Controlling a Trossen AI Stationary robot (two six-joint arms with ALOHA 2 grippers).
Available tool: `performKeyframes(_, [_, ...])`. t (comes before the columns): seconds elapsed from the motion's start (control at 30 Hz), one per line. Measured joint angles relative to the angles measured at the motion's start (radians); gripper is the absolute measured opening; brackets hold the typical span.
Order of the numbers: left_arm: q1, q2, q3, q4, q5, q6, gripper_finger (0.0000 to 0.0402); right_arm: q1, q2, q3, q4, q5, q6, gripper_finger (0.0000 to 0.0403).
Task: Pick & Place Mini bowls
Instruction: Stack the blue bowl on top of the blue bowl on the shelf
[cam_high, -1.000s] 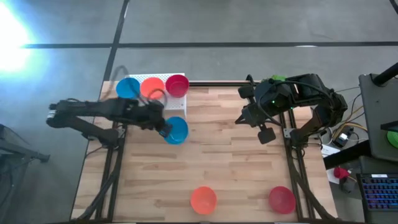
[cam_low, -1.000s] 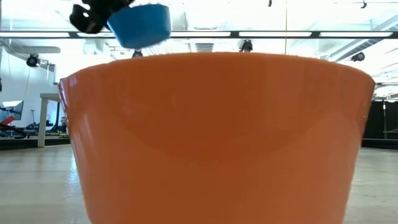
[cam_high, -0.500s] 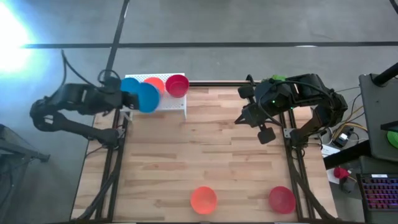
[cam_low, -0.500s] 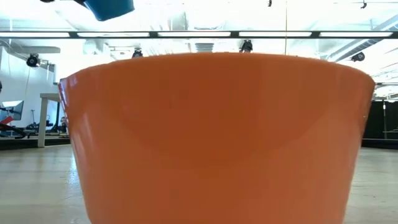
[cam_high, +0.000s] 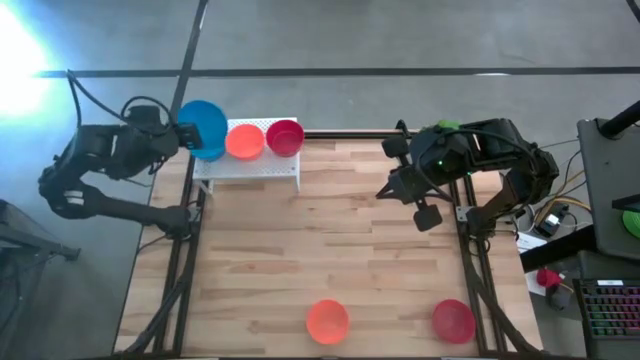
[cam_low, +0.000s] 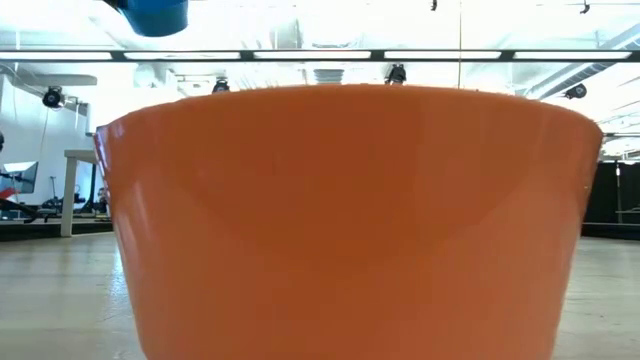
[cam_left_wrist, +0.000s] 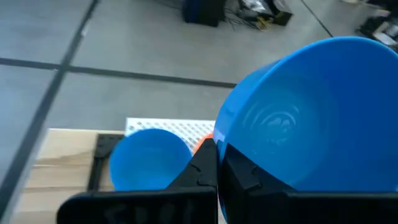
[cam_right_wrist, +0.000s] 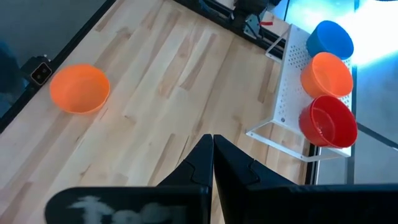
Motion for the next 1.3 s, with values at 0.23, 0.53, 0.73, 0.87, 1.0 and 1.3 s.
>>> performKeyframes(0.23, [0.121,0.009,-0.005,0.000,-0.016,0.085,0.0000,0.000,0.000,0.000,0.010,0.001,-0.003,0.0008])
performKeyframes(0.53, [0.280,0.022,-0.122,0.000,0.055,0.156,0.0000,0.000,0.000,0.000,0.018,0.001,-0.003,0.0008])
performKeyframes(0.73, [0.383,0.028,-0.194,0.005,0.141,0.156,0.0000,0.000,0.000,0.000,0.024,0.000,-0.003,0.0008])
performKeyframes(0.87, [0.465,0.026,-0.197,-0.001,0.185,0.189,0.0000,0.000,0.000,0.000,0.025,0.000,-0.004,0.0008])
performKeyframes(1.0, [0.546,0.030,-0.194,0.001,0.266,0.237,0.0000,0.000,0.000,0.000,0.025,0.000,-0.003,0.0008])
performKeyframes(1.3, [0.684,0.072,-0.197,0.060,0.373,0.395,0.0000,0.000,0.000,0.000,0.027,0.000,-0.003,0.0008])
